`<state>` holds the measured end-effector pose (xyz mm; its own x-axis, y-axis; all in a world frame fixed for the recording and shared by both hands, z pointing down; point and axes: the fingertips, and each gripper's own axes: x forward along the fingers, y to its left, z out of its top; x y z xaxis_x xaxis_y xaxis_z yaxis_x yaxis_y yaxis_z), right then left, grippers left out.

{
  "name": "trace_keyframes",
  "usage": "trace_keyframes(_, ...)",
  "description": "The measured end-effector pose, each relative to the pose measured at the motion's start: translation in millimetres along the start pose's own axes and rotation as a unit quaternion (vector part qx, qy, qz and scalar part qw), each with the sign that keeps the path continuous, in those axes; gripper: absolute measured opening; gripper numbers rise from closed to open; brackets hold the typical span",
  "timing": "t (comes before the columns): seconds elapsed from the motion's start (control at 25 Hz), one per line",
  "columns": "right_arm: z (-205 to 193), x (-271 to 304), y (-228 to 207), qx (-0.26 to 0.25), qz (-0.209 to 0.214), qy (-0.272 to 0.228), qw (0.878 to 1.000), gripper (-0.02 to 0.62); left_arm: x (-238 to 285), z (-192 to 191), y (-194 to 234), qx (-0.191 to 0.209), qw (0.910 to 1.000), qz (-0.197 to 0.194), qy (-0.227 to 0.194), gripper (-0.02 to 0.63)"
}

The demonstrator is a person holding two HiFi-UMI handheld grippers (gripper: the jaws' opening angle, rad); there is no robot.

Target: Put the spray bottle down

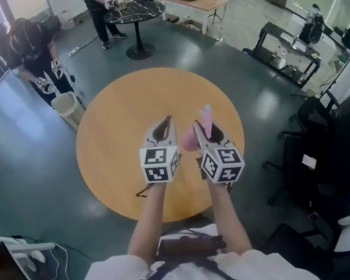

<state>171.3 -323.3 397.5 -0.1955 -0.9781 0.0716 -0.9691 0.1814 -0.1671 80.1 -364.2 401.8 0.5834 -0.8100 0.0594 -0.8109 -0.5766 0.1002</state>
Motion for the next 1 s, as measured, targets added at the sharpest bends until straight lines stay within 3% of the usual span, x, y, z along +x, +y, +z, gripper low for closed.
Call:
trace_keyframes(0.32,-27.1,41.2,-20.3,0.007,0.014,0.035,0.999,0.163,34.6,-20.9,16.9,-0.002,0.9997,0.016,0.016,0.011)
trace_keyframes(0.48,-43.6,54.4,-29.2,0.011,0.018,0.05,0.999,0.163,44.5,-32.6,22.9,-0.022,0.9994,0.023,0.012,0.011)
trace_keyframes(0.68,-60.4,70.2,-38.0,0.004,0.019,0.071,0.997,0.163,58.4,-52.5,24.5,-0.01,0.9998,-0.001,0.017,0.011)
trace_keyframes(1.0,-83.0,100.9,-66.0,0.006,0.021,0.102,0.995,0.163,85.7,-85.4,28.3,-0.018,0.9987,0.012,0.047,0.011)
